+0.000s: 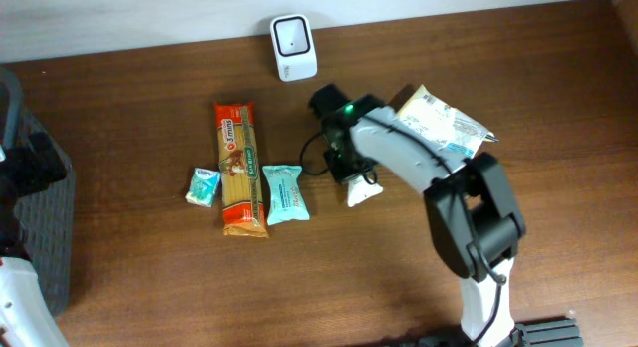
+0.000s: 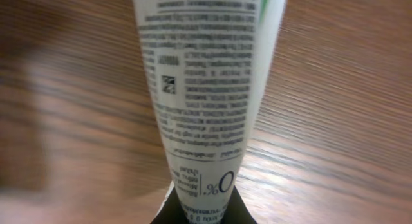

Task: Scan the item barcode
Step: 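Grasp the white tube on the table with the right gripper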

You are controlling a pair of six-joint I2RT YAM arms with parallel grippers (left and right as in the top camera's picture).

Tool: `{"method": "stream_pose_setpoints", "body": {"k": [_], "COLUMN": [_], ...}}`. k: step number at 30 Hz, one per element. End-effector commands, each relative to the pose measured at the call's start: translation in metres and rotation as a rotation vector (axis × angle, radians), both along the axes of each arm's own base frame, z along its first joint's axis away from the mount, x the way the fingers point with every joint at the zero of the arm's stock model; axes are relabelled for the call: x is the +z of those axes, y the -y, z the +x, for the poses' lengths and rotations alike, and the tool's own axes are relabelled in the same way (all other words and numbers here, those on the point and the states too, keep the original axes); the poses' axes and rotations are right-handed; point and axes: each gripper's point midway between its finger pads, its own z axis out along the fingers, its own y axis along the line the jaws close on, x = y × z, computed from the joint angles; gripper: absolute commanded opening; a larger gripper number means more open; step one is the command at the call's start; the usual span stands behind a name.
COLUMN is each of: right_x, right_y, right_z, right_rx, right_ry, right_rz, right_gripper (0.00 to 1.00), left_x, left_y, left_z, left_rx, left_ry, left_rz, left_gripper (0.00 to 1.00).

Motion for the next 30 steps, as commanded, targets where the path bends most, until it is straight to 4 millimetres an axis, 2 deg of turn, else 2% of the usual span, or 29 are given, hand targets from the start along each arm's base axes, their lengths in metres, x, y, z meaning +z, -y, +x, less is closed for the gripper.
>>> {"method": "stream_pose_setpoints", "body": {"k": [1, 3, 4, 5, 6, 8, 10, 13, 15, 17, 21, 22, 24, 27, 30], "right_x": [-0.004, -0.019, -0.022, -0.023, -0.023, -0.023, -0.011, 0.03, 0.06, 0.072, 0.072, 0.067, 0.052, 0.031, 0.024], "right_y": [0.005, -0.011, -0.02, -0.029, -0.039, -0.052, -0.059, -0.063, -0.061, -0.047, -0.023, -0.019, -0.013, -0.019, -0.024], "right_z": [0.011, 0.0, -0.005, -0.01, -0.014, -0.018, -0.013, 0.008, 0.019, 0.023, 0.013, 0.007, -0.004, -0.015, -0.022], "right_rx": [0.062, 0.117, 0.141, 0.162, 0.179, 0.184, 0.166, 0.12, 0.123, 0.106, 0.093, 0.087, 0.068, 0.081, 0.092], "right_ry": [0.137, 0.112, 0.109, 0.107, 0.1, 0.078, 0.068, 0.081, 0.039, -0.05, -0.224, -0.26, -0.304, -0.33, -0.345], "right_rz": [-0.3, -0.318, -0.317, -0.306, -0.283, -0.225, -0.163, -0.045, 0.094, 0.259, 0.597, 0.655, 0.645, 0.638, 0.635], "right_gripper": [0.07, 0.22, 0.32, 0.38, 0.51, 0.6, 0.64, 0.74, 0.78, 0.83, 0.88, 0.88, 0.88, 0.88, 0.88], "left_x": [0.009, 0.009, 0.009, 0.009, 0.009, 0.009, 0.009, 0.009, 0.009, 0.009, 0.009, 0.009, 0.009, 0.009, 0.009], "left_y": [-0.001, -0.001, -0.001, -0.001, -0.001, -0.001, -0.001, -0.001, -0.001, -0.001, -0.001, -0.001, -0.001, -0.001, -0.001], "left_z": [-0.001, -0.001, -0.001, -0.001, -0.001, -0.001, -0.001, -0.001, -0.001, -0.001, -0.001, -0.001, -0.001, -0.001, -0.001], "left_rx": [-0.005, -0.005, -0.005, -0.005, -0.005, -0.005, -0.005, -0.005, -0.005, -0.005, -0.005, -0.005, -0.005, -0.005, -0.005], "left_ry": [0.019, 0.019, 0.019, 0.019, 0.019, 0.019, 0.019, 0.019, 0.019, 0.019, 0.019, 0.019, 0.019, 0.019, 0.019], "left_rz": [0.02, 0.02, 0.02, 0.02, 0.02, 0.02, 0.02, 0.02, 0.02, 0.02, 0.02, 0.02, 0.021, 0.02, 0.02], "left_gripper": [0.99, 0.99, 0.99, 0.99, 0.99, 0.99, 0.99, 0.99, 0.99, 0.99, 0.99, 0.99, 0.99, 0.99, 0.99]}}
